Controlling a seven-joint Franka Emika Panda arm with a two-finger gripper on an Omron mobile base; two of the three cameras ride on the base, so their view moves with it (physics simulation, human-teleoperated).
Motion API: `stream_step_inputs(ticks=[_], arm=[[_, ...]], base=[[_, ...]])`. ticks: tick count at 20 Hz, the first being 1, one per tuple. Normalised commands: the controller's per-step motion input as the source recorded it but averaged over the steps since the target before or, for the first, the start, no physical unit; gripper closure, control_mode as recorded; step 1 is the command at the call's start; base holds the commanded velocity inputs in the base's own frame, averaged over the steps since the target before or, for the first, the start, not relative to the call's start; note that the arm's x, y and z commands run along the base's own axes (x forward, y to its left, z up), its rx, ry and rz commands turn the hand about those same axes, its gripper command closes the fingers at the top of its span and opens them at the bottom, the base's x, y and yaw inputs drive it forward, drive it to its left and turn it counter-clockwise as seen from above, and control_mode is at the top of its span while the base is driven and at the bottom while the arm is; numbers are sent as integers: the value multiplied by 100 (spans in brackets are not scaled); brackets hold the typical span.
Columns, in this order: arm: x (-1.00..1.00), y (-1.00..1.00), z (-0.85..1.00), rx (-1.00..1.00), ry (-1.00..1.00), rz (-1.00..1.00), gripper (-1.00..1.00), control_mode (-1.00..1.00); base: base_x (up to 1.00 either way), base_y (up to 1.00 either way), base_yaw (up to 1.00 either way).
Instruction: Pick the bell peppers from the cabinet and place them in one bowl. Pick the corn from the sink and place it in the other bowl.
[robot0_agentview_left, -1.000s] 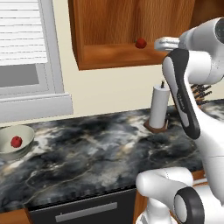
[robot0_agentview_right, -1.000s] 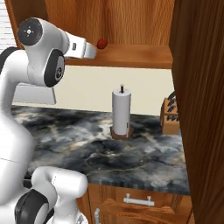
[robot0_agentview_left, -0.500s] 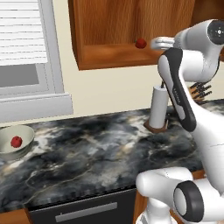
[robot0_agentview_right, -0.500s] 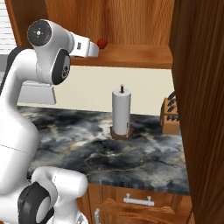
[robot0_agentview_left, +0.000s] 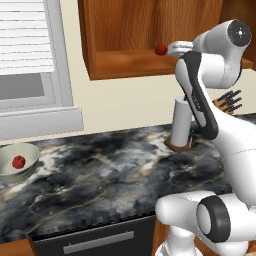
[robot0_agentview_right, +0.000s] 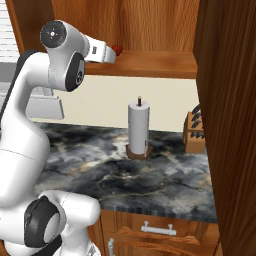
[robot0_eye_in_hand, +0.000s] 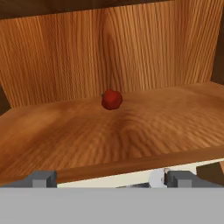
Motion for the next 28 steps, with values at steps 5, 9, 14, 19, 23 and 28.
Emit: stream_step_inputs(ticks=[5,9,14,19,23,28], arm=[[30,1,-12,0,19,0,-100,-100],[20,0,-11,0,-2,0,-100,-100],[17,0,-10,0,-6,0,-100,-100],[21,0,-9,0,-5,0,-100,-100],[41,0,0,0,-1,0,-100,-100],[33,0,0,0,0,0,-100,-100]], base=[[0,0,0],[0,0,0],[0,0,0],[0,0,0],[0,0,0],[0,0,0]])
